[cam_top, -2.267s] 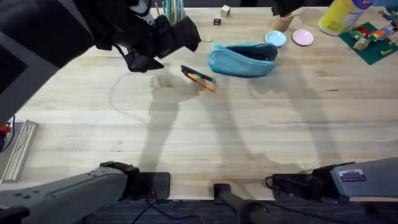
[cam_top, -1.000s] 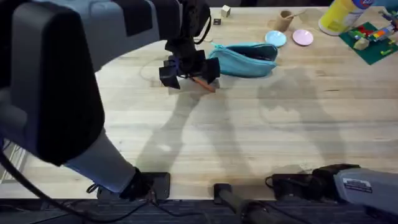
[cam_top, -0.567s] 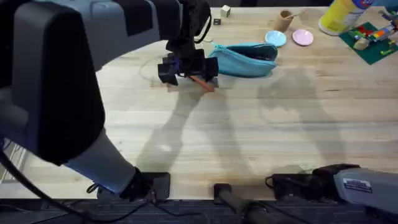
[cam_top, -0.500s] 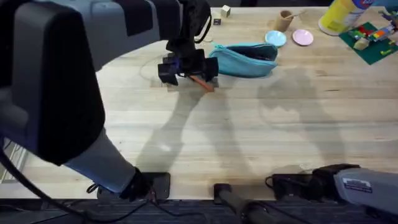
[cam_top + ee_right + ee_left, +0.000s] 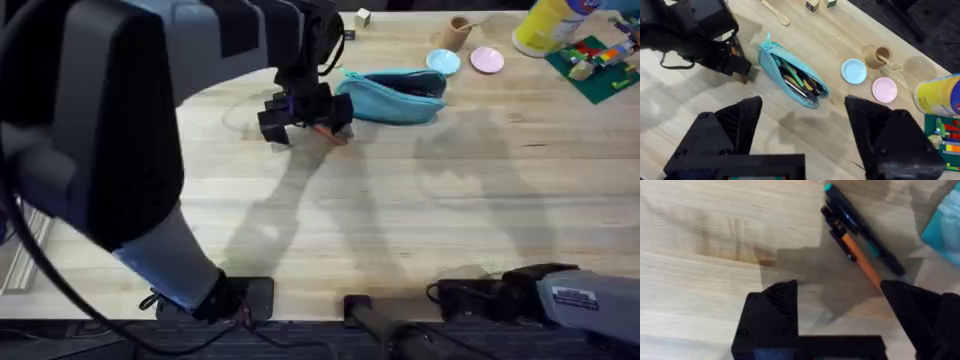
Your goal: Unzip the bag, pick up the pens from the table one at a time and place them inside, then zip the bag closed.
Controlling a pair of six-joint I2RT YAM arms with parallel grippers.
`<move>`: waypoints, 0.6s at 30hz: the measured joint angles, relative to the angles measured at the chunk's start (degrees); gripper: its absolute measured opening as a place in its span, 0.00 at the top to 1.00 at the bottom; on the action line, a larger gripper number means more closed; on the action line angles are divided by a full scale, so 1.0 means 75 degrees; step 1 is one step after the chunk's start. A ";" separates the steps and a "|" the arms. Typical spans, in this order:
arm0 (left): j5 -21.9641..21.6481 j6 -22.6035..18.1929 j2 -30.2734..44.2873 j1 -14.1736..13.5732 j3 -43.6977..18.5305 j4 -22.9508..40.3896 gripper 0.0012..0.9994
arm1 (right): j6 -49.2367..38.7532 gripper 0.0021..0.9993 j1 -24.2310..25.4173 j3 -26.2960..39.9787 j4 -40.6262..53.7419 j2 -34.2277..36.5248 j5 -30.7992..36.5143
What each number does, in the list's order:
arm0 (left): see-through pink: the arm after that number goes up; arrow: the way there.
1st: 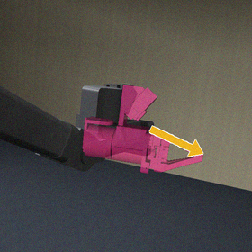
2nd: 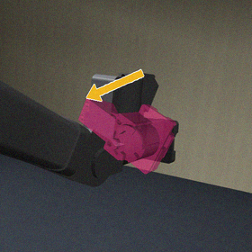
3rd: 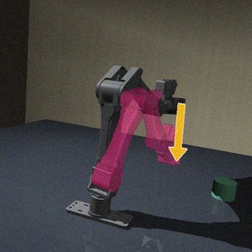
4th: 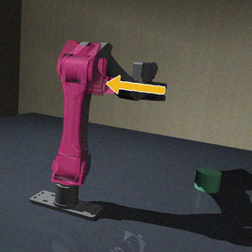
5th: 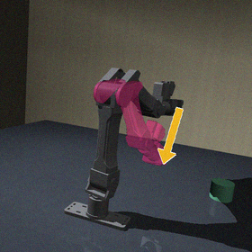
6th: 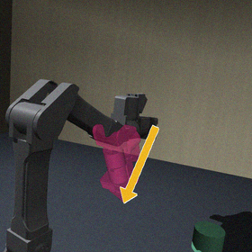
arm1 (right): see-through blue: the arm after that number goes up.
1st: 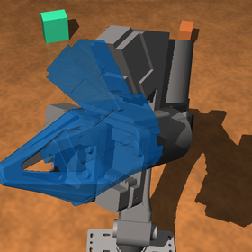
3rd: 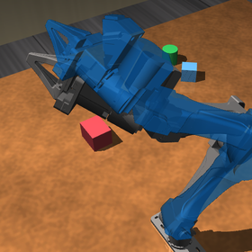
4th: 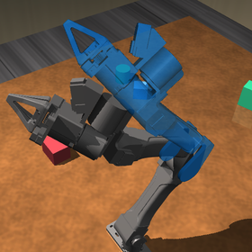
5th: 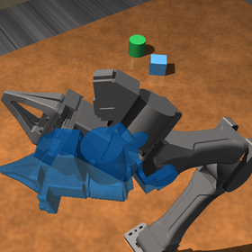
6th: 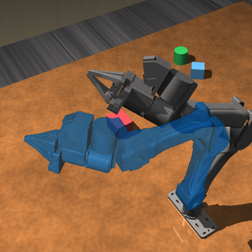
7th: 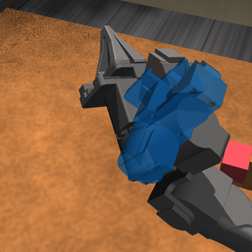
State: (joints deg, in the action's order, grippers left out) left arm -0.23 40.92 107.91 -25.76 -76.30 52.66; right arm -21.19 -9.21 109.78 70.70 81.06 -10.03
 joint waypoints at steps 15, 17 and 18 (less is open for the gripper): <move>-0.0050 0.0076 0.0418 -0.0026 -0.0287 0.0072 0.00 | -0.0003 0.00 0.0000 0.0000 0.0003 0.0000 0.0031; -0.0050 0.0086 0.0418 -0.0026 -0.0285 0.0071 0.00 | -0.0003 0.00 0.0000 0.0000 0.0003 0.0000 0.0034; -0.0050 0.0090 0.0418 -0.0026 -0.0285 0.0071 0.00 | -0.0003 0.00 0.0000 0.0000 0.0001 0.0000 0.0036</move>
State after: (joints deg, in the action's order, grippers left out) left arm -0.60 41.60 111.04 -25.96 -78.43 53.19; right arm -21.21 -9.21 109.78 70.70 81.06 -9.77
